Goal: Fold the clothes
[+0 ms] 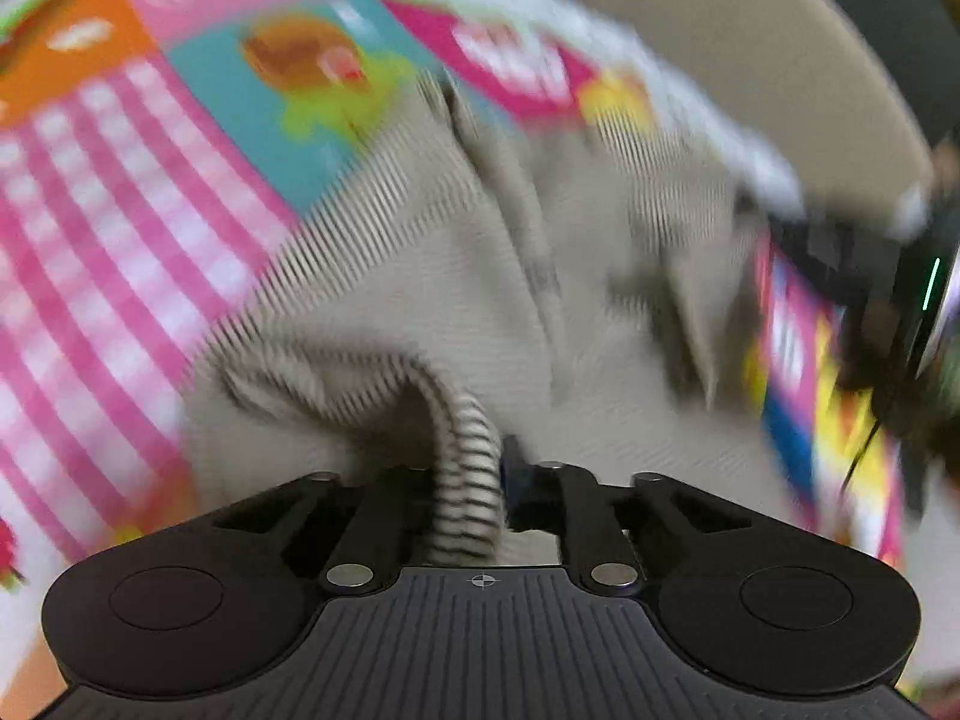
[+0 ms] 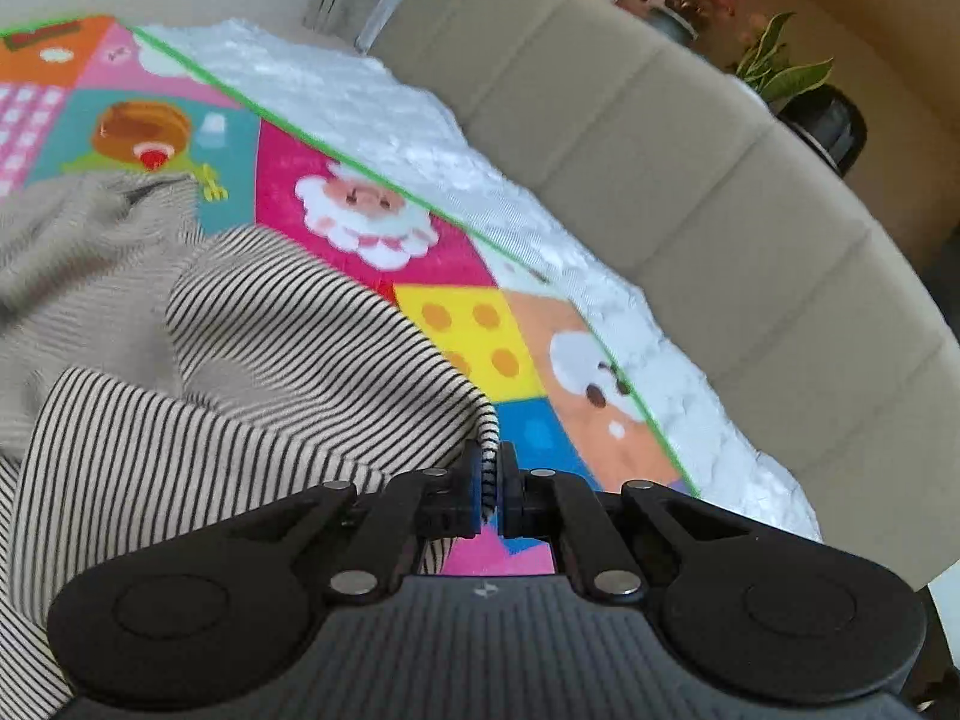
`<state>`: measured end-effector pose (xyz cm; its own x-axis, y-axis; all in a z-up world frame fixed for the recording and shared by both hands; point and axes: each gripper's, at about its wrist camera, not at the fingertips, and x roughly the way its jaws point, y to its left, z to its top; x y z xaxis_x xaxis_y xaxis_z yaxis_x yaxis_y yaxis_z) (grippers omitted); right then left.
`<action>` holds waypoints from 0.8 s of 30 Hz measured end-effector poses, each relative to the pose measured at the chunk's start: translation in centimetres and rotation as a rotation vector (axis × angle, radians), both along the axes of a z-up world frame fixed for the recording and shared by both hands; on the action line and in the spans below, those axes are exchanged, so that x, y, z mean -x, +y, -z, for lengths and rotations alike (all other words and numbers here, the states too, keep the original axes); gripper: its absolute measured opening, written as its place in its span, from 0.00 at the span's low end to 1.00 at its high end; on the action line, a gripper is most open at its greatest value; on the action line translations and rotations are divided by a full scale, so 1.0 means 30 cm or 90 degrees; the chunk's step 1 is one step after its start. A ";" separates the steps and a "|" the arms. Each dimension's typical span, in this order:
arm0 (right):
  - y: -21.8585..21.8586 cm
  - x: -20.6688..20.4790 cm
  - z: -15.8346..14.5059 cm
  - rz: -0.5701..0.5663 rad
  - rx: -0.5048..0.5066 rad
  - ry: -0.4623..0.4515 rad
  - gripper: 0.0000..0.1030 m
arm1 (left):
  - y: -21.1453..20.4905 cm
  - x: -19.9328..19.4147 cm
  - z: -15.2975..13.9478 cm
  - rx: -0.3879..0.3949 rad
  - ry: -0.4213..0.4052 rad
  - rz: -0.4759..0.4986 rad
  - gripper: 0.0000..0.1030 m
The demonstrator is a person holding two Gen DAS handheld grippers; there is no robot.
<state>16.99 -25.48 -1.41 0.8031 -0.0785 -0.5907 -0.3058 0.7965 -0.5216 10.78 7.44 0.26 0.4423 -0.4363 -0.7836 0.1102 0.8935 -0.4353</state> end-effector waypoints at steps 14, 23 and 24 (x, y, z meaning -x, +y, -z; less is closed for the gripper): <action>-0.035 -0.006 -0.070 -0.018 -0.104 0.017 0.10 | 0.564 -0.097 0.009 0.216 0.067 -0.378 0.68; 0.075 -0.039 -0.101 -0.064 -0.181 0.046 0.26 | 0.647 -0.032 -0.012 0.281 0.063 -0.448 0.95; 0.080 -0.036 -0.086 -0.067 -0.178 0.053 0.26 | 0.651 -0.035 -0.008 0.296 0.069 -0.433 0.95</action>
